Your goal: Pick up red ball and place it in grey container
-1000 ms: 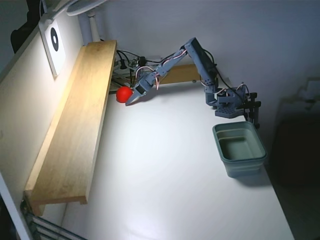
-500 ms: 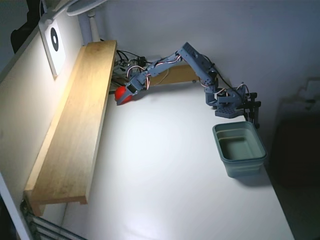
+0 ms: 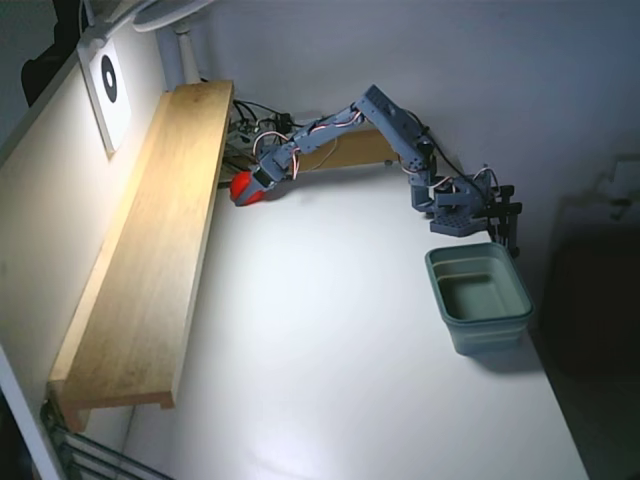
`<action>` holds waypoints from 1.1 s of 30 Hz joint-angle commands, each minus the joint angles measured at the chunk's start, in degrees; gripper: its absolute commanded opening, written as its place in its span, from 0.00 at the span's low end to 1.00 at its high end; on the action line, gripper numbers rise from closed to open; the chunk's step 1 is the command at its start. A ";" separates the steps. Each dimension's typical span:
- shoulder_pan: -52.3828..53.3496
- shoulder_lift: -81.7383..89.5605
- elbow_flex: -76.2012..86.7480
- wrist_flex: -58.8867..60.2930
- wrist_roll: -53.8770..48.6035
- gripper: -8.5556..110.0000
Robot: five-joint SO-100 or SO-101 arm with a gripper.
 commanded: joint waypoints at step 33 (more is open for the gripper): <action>1.25 26.61 43.73 -16.52 0.26 0.27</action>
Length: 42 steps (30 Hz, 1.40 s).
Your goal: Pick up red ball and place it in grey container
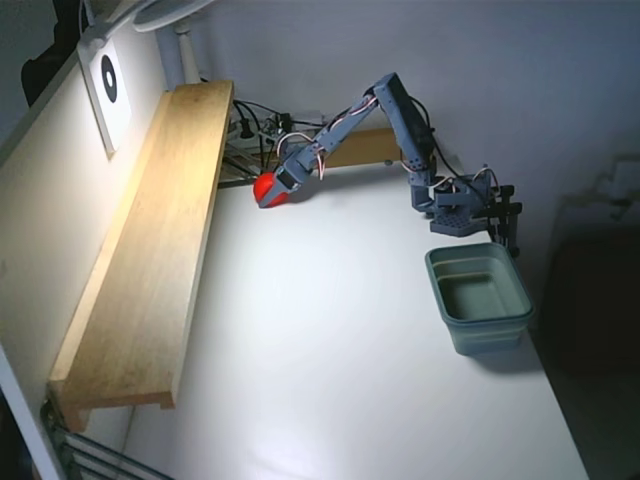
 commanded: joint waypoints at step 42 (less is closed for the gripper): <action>1.25 45.81 28.28 16.02 0.18 0.27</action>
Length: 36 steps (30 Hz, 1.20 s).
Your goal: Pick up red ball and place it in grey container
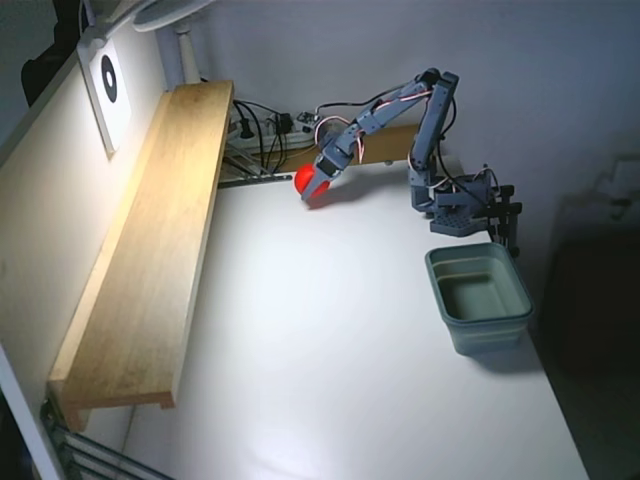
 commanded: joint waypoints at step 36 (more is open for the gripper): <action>-38.62 5.81 -0.65 2.14 0.18 0.27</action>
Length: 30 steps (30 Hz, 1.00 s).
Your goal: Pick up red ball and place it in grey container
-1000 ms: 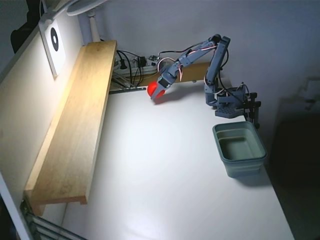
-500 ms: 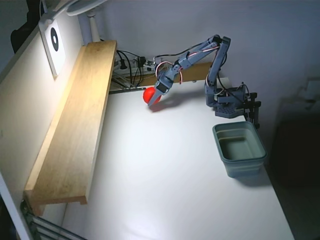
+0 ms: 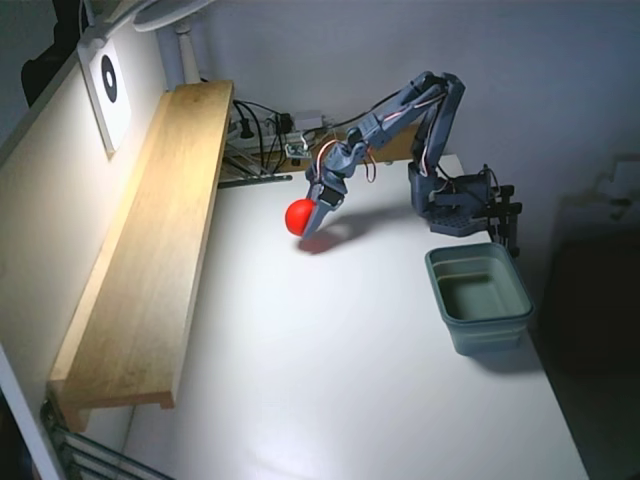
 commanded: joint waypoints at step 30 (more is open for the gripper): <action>-22.00 8.49 -13.64 19.21 0.26 0.27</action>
